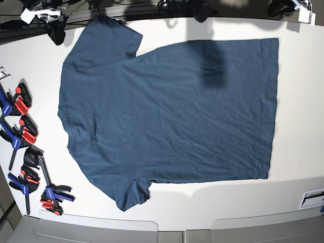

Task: Fold the T-shirt properly
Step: 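Move both grippers down to the shirt's shoulder corners, then grasp the shirt's shoulder corners with both grippers, then pull the shirt taut with both grippers, away from the hem, then release the shirt and raise the right gripper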

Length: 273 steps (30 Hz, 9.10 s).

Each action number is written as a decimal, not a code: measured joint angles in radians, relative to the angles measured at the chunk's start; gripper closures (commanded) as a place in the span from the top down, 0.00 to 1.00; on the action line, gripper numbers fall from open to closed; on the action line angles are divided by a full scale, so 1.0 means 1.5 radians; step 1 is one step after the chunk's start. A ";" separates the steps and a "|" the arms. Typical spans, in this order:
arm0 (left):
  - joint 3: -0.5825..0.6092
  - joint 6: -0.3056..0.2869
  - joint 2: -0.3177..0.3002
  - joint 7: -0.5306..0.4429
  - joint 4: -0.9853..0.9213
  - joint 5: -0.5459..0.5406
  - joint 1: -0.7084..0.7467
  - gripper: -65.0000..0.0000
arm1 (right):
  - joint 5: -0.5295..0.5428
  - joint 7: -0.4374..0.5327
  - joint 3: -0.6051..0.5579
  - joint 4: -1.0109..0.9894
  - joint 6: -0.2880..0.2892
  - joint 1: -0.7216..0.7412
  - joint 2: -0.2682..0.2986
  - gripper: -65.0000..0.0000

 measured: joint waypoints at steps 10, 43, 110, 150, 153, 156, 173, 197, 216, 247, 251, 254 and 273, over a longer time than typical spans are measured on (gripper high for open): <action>0.000 0.000 0.001 0.000 0.000 0.000 0.000 0.00 | -0.093 -0.041 0.001 -0.001 -0.160 0.072 -0.007 0.35; 0.000 0.000 0.002 0.000 0.000 0.000 -0.014 0.26 | -0.247 -0.041 -0.079 -0.066 -0.232 0.224 0.016 0.32; -0.003 0.052 0.012 0.191 -0.337 -0.089 -0.338 0.00 | -0.318 -0.043 -0.079 -0.067 -0.212 0.225 0.016 0.00; -0.208 0.000 0.004 0.313 -0.271 -0.250 -0.247 0.00 | -0.222 -0.156 0.017 0.189 -0.146 0.030 0.016 0.00; -0.208 -0.001 0.003 0.311 -0.270 -0.243 -0.283 0.00 | -0.255 -0.156 0.011 0.189 -0.144 0.078 0.016 0.00; -0.208 0.000 0.004 0.311 -0.270 -0.206 -0.314 0.00 | -0.319 -0.156 -0.020 0.190 -0.147 0.113 0.016 0.00; -0.103 0.000 0.004 0.150 -0.270 -0.007 -0.378 0.00 | -0.584 -0.077 -0.197 0.125 -0.263 0.259 0.018 0.00; -0.103 0.055 -0.021 0.071 -0.270 0.046 -0.414 0.00 | -0.584 -0.060 -0.197 0.038 -0.265 0.330 0.017 0.00; -0.103 0.057 -0.029 0.071 -0.270 0.046 -0.422 0.36 | -0.586 -0.068 -0.197 0.038 -0.222 0.330 0.017 0.50; -0.243 0.057 -0.241 0.088 -0.247 0.043 -0.421 0.36 | -0.279 -0.243 -0.074 0.141 -0.184 0.069 -0.071 0.50; -0.243 0.057 -0.241 0.088 -0.247 0.043 -0.421 0.36 | -0.268 -0.230 -0.110 0.122 -0.179 0.072 -0.071 0.50; -0.243 0.057 -0.241 0.088 -0.247 0.043 -0.421 0.36 | -0.268 -0.230 -0.137 0.122 -0.174 0.072 -0.071 0.50; -0.243 0.057 -0.241 0.088 -0.247 0.043 -0.421 0.36 | -0.206 -0.243 -0.154 0.119 -0.091 0.101 -0.071 0.00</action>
